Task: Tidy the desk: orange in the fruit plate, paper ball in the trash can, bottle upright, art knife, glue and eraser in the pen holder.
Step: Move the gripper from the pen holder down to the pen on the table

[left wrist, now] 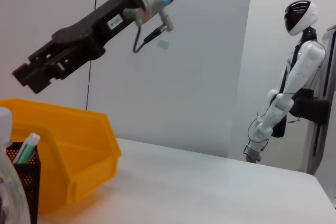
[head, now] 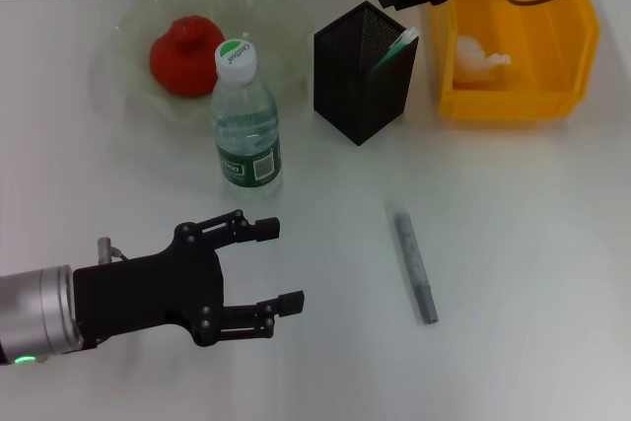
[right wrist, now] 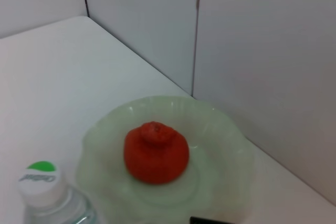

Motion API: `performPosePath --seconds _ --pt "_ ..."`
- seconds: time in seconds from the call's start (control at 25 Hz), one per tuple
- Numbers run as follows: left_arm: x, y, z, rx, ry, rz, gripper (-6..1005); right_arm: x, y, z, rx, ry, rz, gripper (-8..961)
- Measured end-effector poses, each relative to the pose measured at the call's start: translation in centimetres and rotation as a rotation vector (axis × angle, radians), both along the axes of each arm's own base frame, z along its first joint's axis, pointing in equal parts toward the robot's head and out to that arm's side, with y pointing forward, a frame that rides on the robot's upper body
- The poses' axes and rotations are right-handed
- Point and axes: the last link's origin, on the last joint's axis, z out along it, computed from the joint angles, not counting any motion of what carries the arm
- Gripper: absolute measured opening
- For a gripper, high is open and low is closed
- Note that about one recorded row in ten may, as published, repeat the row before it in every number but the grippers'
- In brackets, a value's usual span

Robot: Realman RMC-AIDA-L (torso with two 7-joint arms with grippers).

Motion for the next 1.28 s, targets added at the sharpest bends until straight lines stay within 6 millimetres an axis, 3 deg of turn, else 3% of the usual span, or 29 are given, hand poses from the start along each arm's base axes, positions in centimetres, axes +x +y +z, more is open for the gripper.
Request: performPosePath --seconds 0.2,0.32,0.4,0.56,0.64,0.68,0.8,0.92,1.28 --pt "0.1 0.1 0.0 0.000 0.000 -0.003 842 -1.0 -2.5 2.5 0.000 -0.016 -0.071 526" --pt "0.1 0.1 0.0 0.000 0.000 -0.004 842 -1.2 -5.4 3.9 -0.029 -0.069 -0.196 533" --pt "0.1 0.2 0.0 0.000 0.000 -0.004 842 -1.2 -6.0 3.7 -0.054 -0.086 -0.228 538" --pt "0.2 0.3 0.0 -0.001 0.001 -0.006 842 -0.4 -7.1 1.5 -0.147 -0.136 -0.371 548" --pt "0.2 0.3 0.0 0.000 0.001 -0.008 842 0.6 -6.9 -0.9 -0.198 -0.205 -0.452 553" --pt "0.3 0.3 0.0 0.000 0.001 -0.008 842 0.9 -6.8 -2.4 -0.235 -0.241 -0.469 594" --pt "0.2 0.3 0.0 0.001 0.002 -0.007 842 1.0 -6.7 -3.0 -0.247 -0.254 -0.471 715" --pt "0.0 0.1 0.0 0.002 0.001 -0.003 842 1.3 -6.8 -5.5 -0.280 -0.313 -0.471 829" --pt "-0.1 -0.1 -0.1 0.000 0.000 0.002 842 2.1 -7.6 -8.6 -0.344 -0.357 -0.486 796"
